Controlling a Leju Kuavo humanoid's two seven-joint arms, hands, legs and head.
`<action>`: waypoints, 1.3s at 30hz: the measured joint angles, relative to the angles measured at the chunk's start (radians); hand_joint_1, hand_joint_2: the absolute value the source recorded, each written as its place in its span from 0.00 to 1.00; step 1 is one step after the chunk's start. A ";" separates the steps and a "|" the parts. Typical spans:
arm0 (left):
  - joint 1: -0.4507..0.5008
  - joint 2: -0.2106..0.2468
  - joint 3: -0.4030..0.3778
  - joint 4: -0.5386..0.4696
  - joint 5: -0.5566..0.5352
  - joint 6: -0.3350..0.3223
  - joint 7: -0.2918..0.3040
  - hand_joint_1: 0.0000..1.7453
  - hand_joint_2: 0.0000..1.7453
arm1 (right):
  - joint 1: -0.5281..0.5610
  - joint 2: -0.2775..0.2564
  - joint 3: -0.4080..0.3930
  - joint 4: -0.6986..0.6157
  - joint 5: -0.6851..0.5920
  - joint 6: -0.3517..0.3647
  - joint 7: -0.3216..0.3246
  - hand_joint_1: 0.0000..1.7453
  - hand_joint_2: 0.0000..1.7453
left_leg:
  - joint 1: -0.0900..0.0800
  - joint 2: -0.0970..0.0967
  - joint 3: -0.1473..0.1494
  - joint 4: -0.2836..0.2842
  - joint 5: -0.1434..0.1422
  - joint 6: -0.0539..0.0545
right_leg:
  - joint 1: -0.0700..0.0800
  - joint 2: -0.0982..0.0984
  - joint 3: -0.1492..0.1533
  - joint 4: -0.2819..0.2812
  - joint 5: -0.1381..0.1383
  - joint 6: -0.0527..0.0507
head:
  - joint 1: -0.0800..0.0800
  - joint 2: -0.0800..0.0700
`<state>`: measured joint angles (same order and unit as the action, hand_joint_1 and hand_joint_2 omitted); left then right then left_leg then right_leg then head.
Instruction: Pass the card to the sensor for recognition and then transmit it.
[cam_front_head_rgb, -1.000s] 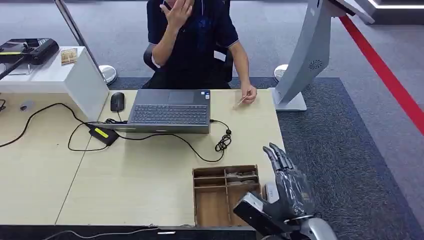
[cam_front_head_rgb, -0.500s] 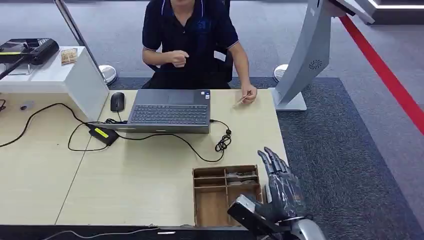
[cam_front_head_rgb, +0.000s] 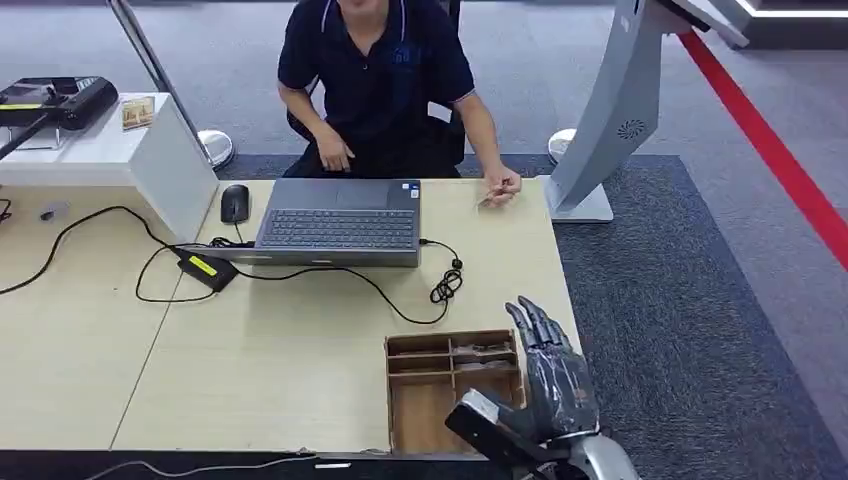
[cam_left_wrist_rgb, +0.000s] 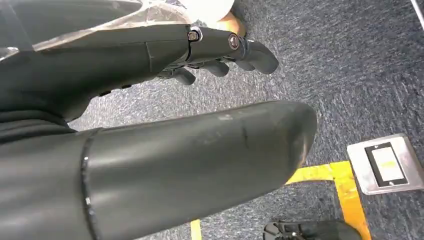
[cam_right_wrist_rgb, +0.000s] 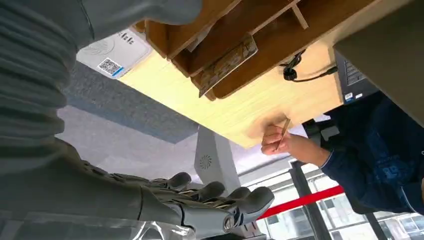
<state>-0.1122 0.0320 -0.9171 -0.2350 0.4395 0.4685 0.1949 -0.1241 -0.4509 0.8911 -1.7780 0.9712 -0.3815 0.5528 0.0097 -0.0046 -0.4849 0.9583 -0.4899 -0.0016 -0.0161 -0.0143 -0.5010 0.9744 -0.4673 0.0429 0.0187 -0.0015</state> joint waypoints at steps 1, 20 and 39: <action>0.000 0.000 0.000 0.000 0.000 0.000 0.000 0.00 0.00 | -0.001 0.002 0.000 0.003 0.001 0.000 0.000 0.00 1.00 | 0.000 0.000 0.000 0.000 0.000 0.000 | 0.000 0.000 0.000 0.000 0.000 0.000 | 0.000 0.000; 0.000 0.000 -0.001 0.000 -0.003 -0.001 0.000 0.00 0.00 | -0.013 0.030 -0.002 0.031 0.017 0.002 0.000 0.00 1.00 | 0.000 0.000 0.000 0.000 0.000 0.000 | 0.000 0.000 0.000 0.000 0.000 0.000 | 0.000 0.000; 0.000 0.000 -0.002 0.000 -0.005 -0.004 0.000 0.00 0.00 | -0.019 0.076 -0.001 0.082 0.021 -0.005 -0.024 0.00 1.00 | 0.000 0.000 0.000 0.000 0.000 0.000 | 0.000 0.000 0.000 0.000 0.000 0.000 | 0.000 0.000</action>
<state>-0.1122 0.0320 -0.9190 -0.2350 0.4349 0.4643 0.1949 -0.1431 -0.3750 0.8900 -1.6960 0.9926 -0.3861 0.5291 0.0097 -0.0046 -0.4849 0.9583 -0.4899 -0.0016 -0.0161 -0.0143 -0.5010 0.9745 -0.4673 0.0429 0.0187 -0.0015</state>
